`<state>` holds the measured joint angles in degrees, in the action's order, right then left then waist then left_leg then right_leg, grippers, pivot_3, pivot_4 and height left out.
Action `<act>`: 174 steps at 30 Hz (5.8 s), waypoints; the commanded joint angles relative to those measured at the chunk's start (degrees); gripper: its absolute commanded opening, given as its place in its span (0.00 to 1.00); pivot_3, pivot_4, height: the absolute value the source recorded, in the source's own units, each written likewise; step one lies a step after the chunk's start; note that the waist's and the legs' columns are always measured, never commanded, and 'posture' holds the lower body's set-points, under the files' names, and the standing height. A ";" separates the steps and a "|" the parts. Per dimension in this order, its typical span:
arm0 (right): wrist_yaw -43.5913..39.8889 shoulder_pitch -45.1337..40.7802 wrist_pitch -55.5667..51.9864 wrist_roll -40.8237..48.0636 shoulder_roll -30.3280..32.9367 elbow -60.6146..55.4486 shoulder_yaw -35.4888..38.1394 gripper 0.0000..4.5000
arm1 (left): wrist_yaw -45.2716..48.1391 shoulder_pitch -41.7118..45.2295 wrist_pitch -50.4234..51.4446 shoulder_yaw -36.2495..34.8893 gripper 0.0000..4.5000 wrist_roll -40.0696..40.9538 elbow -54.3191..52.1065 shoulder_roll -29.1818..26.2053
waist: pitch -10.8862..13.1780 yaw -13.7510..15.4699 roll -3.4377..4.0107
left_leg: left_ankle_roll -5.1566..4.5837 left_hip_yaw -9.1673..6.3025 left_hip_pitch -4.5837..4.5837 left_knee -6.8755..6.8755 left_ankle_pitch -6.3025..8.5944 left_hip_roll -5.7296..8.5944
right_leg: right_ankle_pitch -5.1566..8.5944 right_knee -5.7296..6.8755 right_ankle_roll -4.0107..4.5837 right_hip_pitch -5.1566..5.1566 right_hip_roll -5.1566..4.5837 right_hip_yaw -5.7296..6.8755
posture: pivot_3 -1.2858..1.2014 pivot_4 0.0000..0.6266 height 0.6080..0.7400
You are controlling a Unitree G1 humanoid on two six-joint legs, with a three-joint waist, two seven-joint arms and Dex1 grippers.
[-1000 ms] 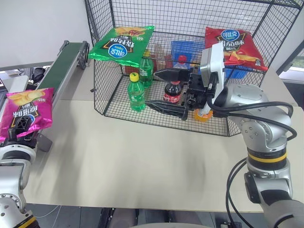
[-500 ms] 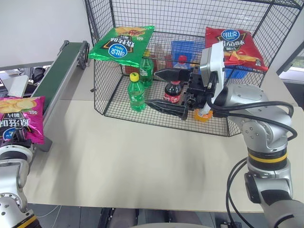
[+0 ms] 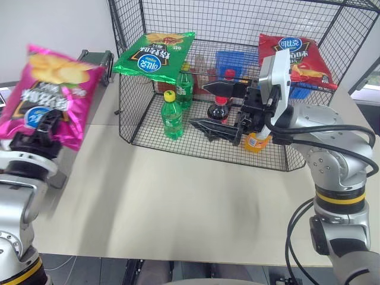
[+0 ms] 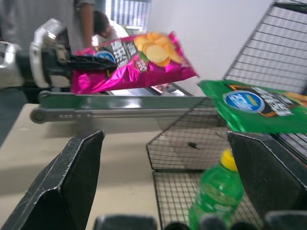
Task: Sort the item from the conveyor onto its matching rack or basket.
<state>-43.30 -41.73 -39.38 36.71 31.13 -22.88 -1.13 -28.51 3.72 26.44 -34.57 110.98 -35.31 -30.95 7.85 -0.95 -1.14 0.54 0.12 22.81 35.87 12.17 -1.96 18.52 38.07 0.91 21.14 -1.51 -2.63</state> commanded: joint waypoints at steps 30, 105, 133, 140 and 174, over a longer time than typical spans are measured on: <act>13.12 5.30 -1.19 -0.87 3.26 -8.38 6.17 1.00 | -10.75 39.31 -5.70 29.03 0.00 -15.96 21.33 27.38 | 0.03 1.33 -0.05 | 0.12 0.09 0.08 0.05 -0.09 0.19 | 0.00 -0.09 -0.02 -0.02 0.23 0.01 | 0.52 0.24 1.00; 8.58 -8.99 31.47 -33.43 -3.55 16.17 -10.25 1.00 | 59.74 21.36 18.70 10.54 0.99 -44.68 13.85 -27.20 | 0.30 0.04 0.06 | 0.64 0.13 0.10 -0.72 -0.41 -0.01 | 0.07 0.00 -0.10 0.57 0.94 -1.12 | 0.52 0.24 1.00; 10.22 -8.71 47.19 -45.69 0.44 25.00 -6.50 0.01 | 65.05 22.98 19.17 12.63 1.00 -50.05 14.00 -22.29 | 0.30 -0.08 0.06 | 0.62 0.13 0.34 -0.57 -0.41 -0.06 | 0.05 0.76 -0.07 1.05 0.98 -1.35 | 0.52 0.24 1.00; 8.46 -4.91 47.23 -44.67 4.90 21.72 -4.02 0.01 | 67.05 25.66 19.02 15.08 1.00 -51.79 15.91 -21.02 | 0.30 -0.32 0.06 | 0.62 0.15 0.33 -0.56 -0.41 -0.06 | 0.05 0.80 -0.07 1.05 1.04 -1.40 | 0.52 0.24 1.00; -0.62 -11.39 64.49 -38.58 4.03 37.96 -3.98 0.26 | 66.85 26.37 20.01 15.19 1.00 -54.20 14.43 -18.00 | 0.29 -0.79 0.07 | 0.43 0.14 0.41 -0.02 -0.30 -0.15 | 0.05 1.01 -0.07 1.01 1.06 -1.40 | 0.52 0.24 1.00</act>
<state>-44.80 -51.57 23.92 -3.18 34.44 16.39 -7.51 38.30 28.92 46.74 -18.10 56.30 -19.75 -48.72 8.14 -1.74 -1.07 0.97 0.26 23.23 35.85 11.87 -2.11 18.57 39.08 0.84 22.15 -0.45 -4.03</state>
